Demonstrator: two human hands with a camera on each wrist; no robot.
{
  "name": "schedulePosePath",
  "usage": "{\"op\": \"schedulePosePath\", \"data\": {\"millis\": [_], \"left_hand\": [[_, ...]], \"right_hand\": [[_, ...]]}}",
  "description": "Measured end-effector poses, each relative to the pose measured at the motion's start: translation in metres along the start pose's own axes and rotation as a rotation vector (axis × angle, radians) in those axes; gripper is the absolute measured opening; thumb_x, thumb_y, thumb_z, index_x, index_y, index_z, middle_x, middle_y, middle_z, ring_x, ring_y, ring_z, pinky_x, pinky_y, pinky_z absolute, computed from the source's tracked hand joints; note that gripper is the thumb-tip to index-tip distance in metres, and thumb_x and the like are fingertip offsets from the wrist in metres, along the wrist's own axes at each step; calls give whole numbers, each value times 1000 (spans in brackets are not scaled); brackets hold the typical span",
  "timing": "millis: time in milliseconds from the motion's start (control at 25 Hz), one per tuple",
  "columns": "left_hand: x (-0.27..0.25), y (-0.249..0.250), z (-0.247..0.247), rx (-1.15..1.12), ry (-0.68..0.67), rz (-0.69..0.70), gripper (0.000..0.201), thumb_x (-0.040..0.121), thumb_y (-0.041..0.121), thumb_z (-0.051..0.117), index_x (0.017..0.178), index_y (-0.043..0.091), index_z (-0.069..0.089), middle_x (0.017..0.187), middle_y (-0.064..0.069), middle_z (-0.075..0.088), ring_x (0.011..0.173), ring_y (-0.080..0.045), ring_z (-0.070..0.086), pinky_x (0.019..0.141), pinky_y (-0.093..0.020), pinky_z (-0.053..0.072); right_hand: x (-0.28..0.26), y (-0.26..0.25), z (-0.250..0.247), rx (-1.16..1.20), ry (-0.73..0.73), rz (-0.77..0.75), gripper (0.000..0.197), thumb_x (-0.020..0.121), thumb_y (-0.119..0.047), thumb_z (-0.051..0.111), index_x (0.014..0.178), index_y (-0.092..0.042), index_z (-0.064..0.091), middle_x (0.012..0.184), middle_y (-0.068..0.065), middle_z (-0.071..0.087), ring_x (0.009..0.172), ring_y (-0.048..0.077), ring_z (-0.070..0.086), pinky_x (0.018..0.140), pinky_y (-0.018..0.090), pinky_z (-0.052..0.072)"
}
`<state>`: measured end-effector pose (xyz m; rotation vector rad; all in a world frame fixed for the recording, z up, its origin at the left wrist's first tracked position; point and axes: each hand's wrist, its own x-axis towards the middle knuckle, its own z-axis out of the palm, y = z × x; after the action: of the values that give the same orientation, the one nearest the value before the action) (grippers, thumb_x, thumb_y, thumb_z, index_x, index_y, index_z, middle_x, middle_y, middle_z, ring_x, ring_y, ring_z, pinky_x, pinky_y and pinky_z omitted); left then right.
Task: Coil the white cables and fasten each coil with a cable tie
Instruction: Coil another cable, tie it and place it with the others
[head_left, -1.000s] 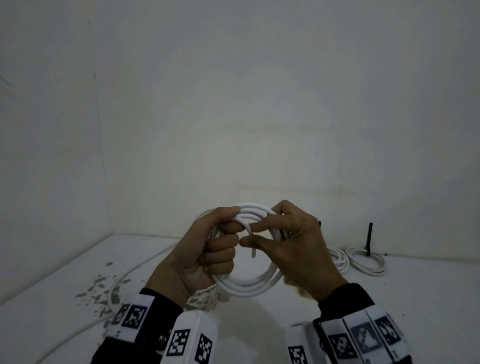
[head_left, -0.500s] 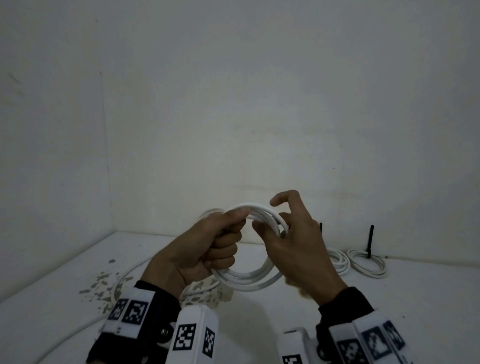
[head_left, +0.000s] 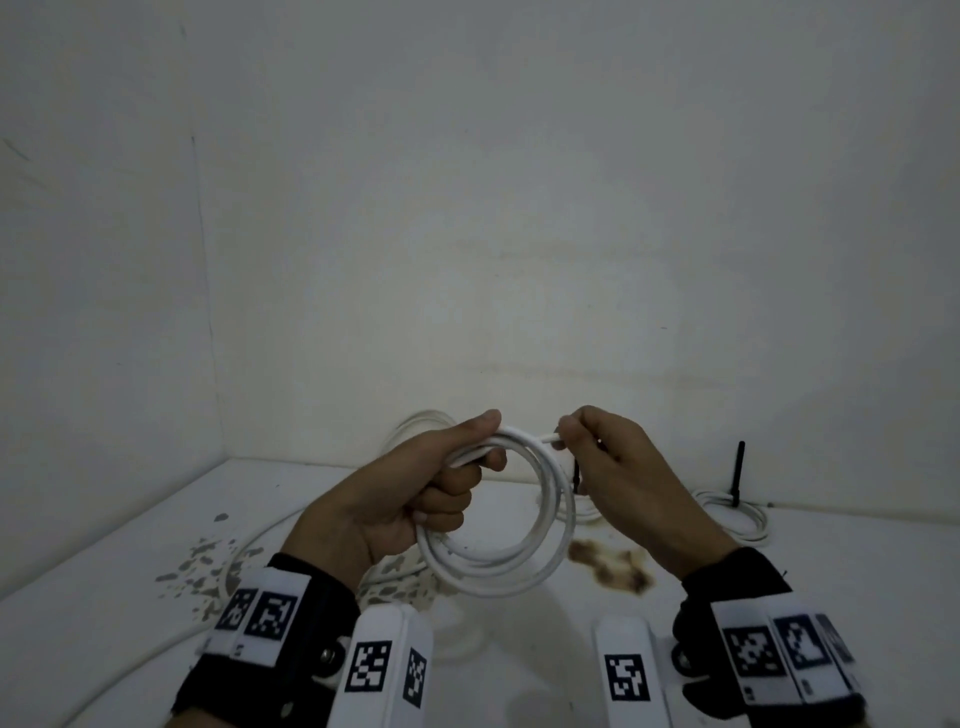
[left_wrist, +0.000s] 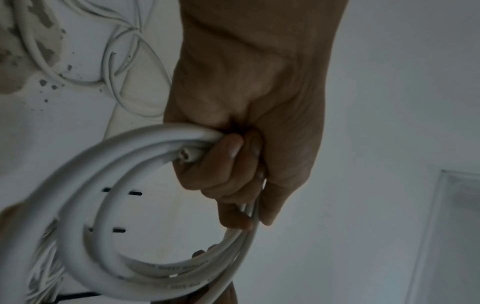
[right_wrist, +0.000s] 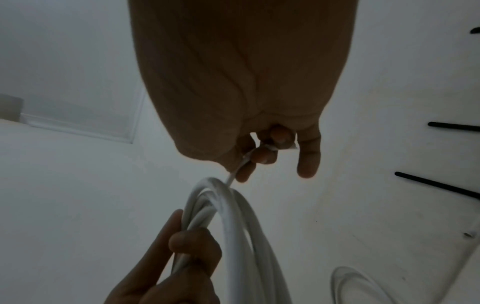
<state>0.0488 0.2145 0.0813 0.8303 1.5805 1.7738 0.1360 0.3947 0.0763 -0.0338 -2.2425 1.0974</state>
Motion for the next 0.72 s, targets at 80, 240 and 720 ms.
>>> {"op": "schedulePosePath", "data": {"millis": [80, 240, 720], "left_hand": [[2, -1, 3, 19, -1, -24, 39, 82, 52, 58, 74, 14, 58, 49, 8, 15, 33, -4, 12, 34, -16, 14], [4, -3, 6, 54, -1, -71, 39, 80, 54, 59, 72, 16, 51, 49, 8, 16, 33, -4, 12, 33, -17, 15], [5, -2, 4, 103, 73, -52, 40, 82, 54, 60, 67, 19, 46, 50, 7, 18, 33, -4, 16, 34, -16, 18]], "right_hand": [[0, 3, -1, -42, 51, -1, 36, 104, -32, 43, 83, -4, 54, 62, -4, 40, 57, 13, 36, 58, 40, 36], [0, 5, 4, -86, 147, 35, 38, 105, -31, 42, 71, -16, 45, 61, -4, 41, 56, 13, 37, 59, 35, 34], [3, 5, 4, 19, 306, 161, 37, 106, -35, 40, 85, -13, 62, 54, -5, 40, 49, 13, 37, 55, 28, 33]]}}
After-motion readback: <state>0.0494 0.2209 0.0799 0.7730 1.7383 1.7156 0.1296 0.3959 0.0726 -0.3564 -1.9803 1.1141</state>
